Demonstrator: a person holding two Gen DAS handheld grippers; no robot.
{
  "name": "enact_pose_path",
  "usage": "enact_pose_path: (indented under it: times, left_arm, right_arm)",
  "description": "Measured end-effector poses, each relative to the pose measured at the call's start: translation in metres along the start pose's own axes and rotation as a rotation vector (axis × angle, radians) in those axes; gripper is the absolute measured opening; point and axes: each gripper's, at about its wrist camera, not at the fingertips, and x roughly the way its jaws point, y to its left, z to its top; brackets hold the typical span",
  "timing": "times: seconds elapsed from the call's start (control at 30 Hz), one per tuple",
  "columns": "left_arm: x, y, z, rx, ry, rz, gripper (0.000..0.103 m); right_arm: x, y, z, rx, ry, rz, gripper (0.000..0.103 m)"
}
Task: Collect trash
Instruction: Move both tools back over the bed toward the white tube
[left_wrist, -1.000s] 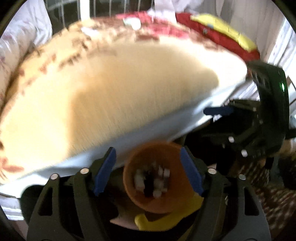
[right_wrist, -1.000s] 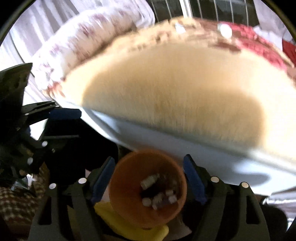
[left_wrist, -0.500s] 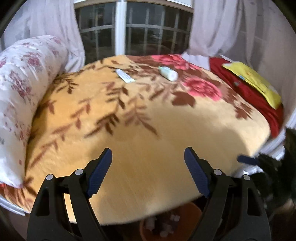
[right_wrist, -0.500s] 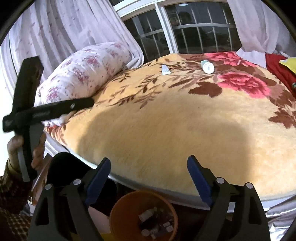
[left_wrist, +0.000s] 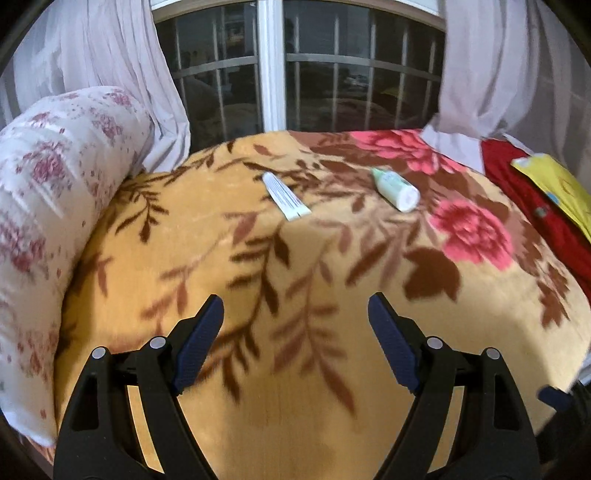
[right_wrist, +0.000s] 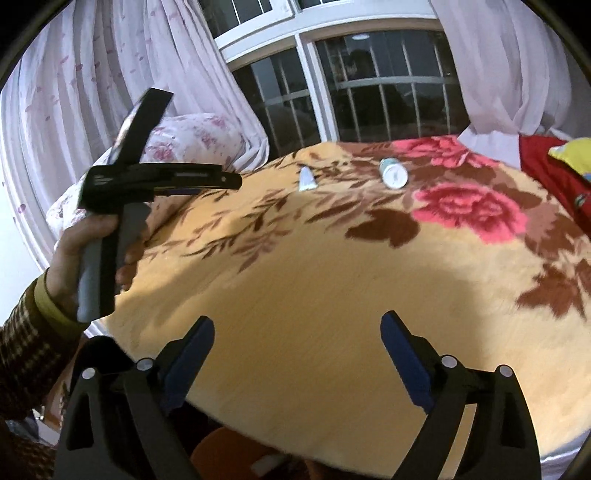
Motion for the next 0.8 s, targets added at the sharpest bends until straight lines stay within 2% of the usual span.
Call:
enact_pose_path:
  times: [0.47,0.57,0.67,0.73,0.8]
  left_arm:
    - [0.082,-0.004,0.048,-0.01,0.016,0.091,0.079]
    - [0.105,0.009,0.068,-0.072,0.025,0.098,0.079]
    - [0.131,0.03,0.089,-0.182,0.035,0.085,0.079]
    - [0.151,0.04,0.101,-0.239,0.049,0.112,0.079]
    - [0.165,0.039,0.11,-0.255,0.056,0.135,0.079]
  right_arm:
    - [0.021,-0.028,0.033,0.004,-0.049,-0.003,0.091]
    - [0.022,-0.028,0.036,0.002,-0.061,-0.002,0.091]
    - [0.022,-0.026,0.037,-0.016,-0.074,-0.015,0.091]
    - [0.022,-0.024,0.037,-0.032,-0.081,-0.025,0.091]
    - [0.023,-0.023,0.036,-0.039,-0.085,-0.027,0.091]
